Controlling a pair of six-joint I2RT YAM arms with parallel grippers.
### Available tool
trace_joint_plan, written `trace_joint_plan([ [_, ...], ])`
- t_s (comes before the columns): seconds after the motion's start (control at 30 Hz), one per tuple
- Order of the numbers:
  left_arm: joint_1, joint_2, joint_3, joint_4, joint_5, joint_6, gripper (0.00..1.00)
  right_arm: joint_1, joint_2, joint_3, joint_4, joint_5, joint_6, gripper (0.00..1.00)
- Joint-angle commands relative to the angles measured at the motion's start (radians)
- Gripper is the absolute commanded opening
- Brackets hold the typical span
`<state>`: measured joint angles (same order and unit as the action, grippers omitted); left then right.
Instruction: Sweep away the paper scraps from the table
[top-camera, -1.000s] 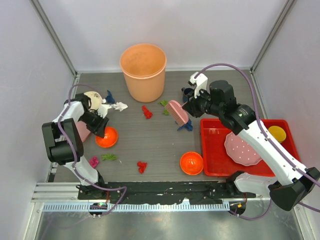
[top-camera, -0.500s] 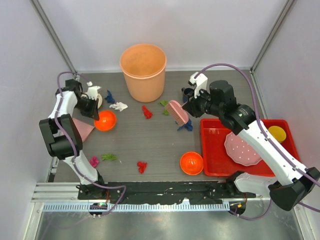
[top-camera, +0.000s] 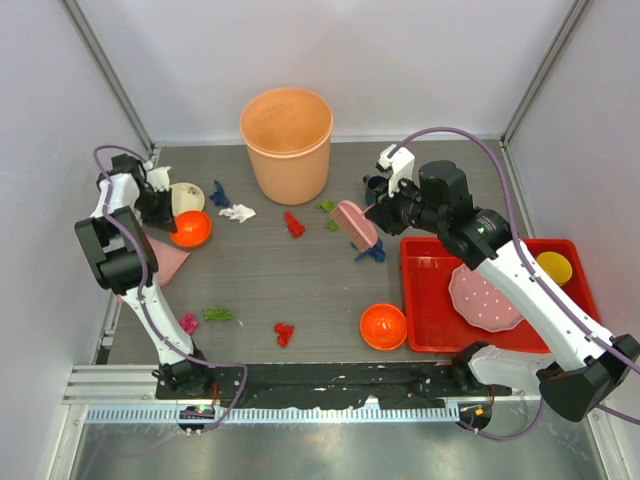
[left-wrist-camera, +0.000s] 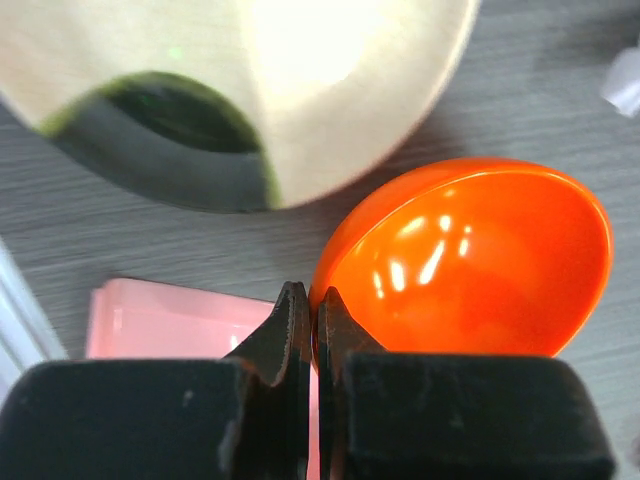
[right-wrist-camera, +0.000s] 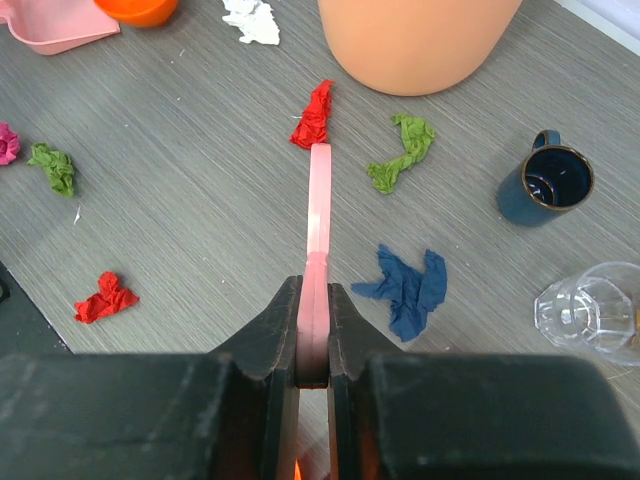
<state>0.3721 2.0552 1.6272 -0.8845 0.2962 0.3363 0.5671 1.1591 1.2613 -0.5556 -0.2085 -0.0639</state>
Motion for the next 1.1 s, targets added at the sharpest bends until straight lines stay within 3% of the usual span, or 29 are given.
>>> trace_joint_plan([
  [0.0, 0.044, 0.039, 0.112, 0.009, -0.08, -0.02, 0.0, -0.003, -0.018, 0.015, 0.031, -0.003, -0.022, 0.01],
  [0.37, 0.051, 0.158, 0.307, -0.013, -0.212, -0.003, 0.0, -0.003, -0.012, 0.026, 0.023, -0.002, -0.027, 0.01],
  [0.67, 0.057, 0.273, 0.47, -0.102, -0.218, 0.003, 0.0, -0.003, -0.013, 0.029, 0.016, -0.003, -0.024, 0.01],
  [0.77, 0.057, 0.247, 0.438, -0.094, -0.198, 0.003, 0.27, -0.003, -0.021, 0.03, 0.014, 0.003, -0.024, 0.01],
  [0.8, 0.057, 0.234, 0.421, -0.084, -0.189, 0.001, 0.4, -0.003, -0.019, 0.029, 0.013, 0.004, -0.024, 0.01],
  [0.9, 0.057, 0.16, 0.353, -0.027, -0.16, -0.002, 0.57, -0.003, -0.022, 0.032, 0.008, 0.003, -0.024, 0.01],
  [1.07, 0.053, 0.045, 0.339, -0.031, -0.097, -0.029, 0.63, -0.003, -0.032, 0.035, 0.005, 0.062, -0.005, 0.01],
])
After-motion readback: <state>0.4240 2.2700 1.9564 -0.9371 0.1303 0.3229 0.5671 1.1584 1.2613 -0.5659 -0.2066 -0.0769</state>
